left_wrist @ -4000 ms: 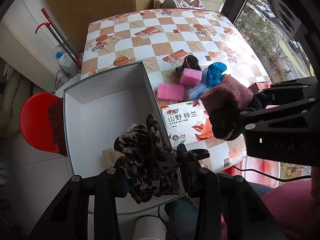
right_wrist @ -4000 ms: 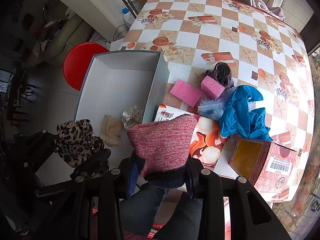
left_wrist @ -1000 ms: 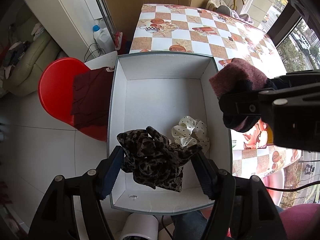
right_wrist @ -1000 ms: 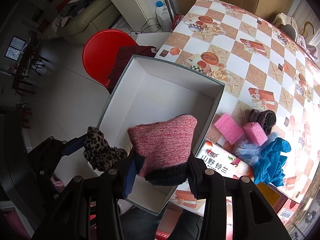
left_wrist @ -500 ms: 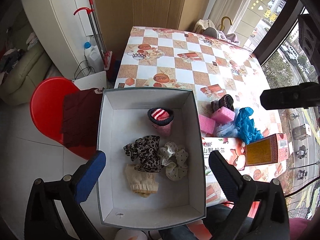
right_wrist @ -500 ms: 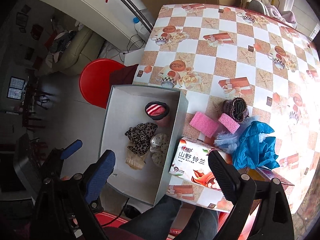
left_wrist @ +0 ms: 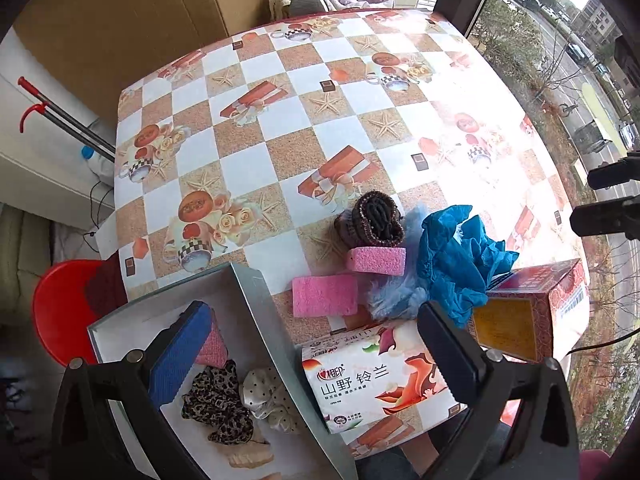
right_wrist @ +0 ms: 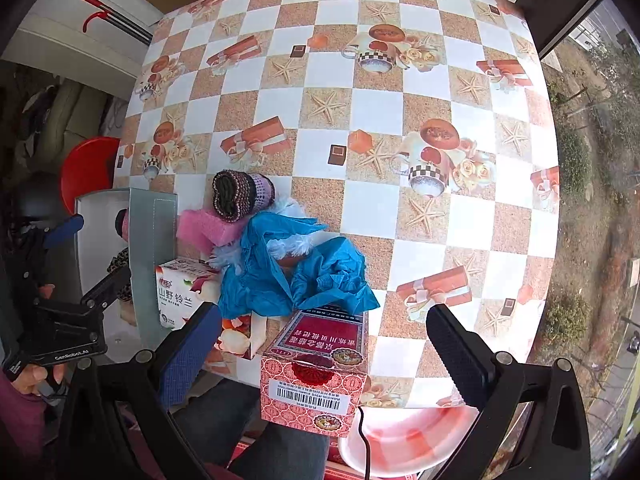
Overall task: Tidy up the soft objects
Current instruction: 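Move both tools back toward the blue gloves and purple hat, then grasp the blue gloves with the right tool while the left grasps the purple hat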
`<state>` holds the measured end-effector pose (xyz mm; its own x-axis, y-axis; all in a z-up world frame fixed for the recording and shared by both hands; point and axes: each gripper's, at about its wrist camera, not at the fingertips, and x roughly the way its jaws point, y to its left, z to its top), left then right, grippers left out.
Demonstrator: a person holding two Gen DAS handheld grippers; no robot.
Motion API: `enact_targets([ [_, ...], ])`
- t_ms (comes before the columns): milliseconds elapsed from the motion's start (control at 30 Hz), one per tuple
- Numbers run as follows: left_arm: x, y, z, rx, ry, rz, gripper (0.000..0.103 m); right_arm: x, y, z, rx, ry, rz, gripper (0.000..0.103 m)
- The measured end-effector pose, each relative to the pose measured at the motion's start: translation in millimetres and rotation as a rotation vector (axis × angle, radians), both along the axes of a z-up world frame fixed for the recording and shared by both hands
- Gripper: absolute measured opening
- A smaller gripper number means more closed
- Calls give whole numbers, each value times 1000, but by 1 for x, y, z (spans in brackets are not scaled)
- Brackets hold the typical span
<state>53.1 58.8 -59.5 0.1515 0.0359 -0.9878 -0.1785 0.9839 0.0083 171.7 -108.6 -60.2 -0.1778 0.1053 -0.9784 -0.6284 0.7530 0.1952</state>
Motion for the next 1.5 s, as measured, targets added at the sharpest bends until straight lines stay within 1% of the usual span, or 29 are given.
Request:
enact_targets([
  [100,34,-8,-28,14,77,-52,103,7,1,-39,-40,60,60,103],
  [200,61,-9,-55,-3,155,-69,103,14,4,-79,-108,94,111,103],
  [267,74,-9,-72,-11,208,-75,103,20,5,-104,-127,149,114,103],
  [367,89,-7,-99,-64,302,-69,103,25,7,-139,-126,246,106,103],
  [433,94,-8,-118,-92,366,-68,103,21,11,-162,-144,310,132,103],
  [500,99,-9,-131,-131,403,-61,103,14,15,-180,-178,336,188,103],
  [567,104,-11,-137,-129,413,-58,103,6,16,-193,-233,316,256,103],
  [633,113,-14,-139,-69,396,-67,103,3,14,-198,-288,253,304,103],
  [667,119,-14,-140,-6,377,-70,103,4,11,-197,-306,208,316,103],
  [733,131,-9,-138,117,332,-54,103,14,1,-194,-341,114,306,103],
  [767,137,-4,-135,150,310,-33,103,24,-7,-193,-361,69,277,103],
  [800,142,3,-130,149,290,-2,103,36,-17,-190,-375,25,226,103],
  [833,144,10,-123,125,270,30,103,50,-29,-185,-367,3,163,103],
  [867,146,18,-113,81,243,63,103,63,-42,-177,-326,6,84,103],
  [933,144,31,-96,-4,201,113,103,84,-69,-161,-184,63,-83,103],
  [967,141,37,-90,-38,190,134,103,90,-81,-154,-125,82,-145,103],
  [1033,134,43,-86,-83,193,162,103,92,-95,-145,-71,76,-206,103],
  [1133,124,46,-95,-93,229,176,103,87,-96,-143,-30,54,-210,103],
  [1267,113,41,-118,-103,278,186,103,75,-74,-153,-11,49,-192,103],
  [1367,102,35,-137,-68,311,192,103,63,-57,-168,-58,18,-130,103],
  [1400,100,34,-142,-61,320,197,103,58,-53,-172,-84,-4,-109,103],
  [1433,99,32,-147,-53,330,201,103,54,-49,-172,-109,-52,-80,103],
  [1500,94,30,-156,-39,353,215,103,46,-44,-174,-148,-94,-35,103],
])
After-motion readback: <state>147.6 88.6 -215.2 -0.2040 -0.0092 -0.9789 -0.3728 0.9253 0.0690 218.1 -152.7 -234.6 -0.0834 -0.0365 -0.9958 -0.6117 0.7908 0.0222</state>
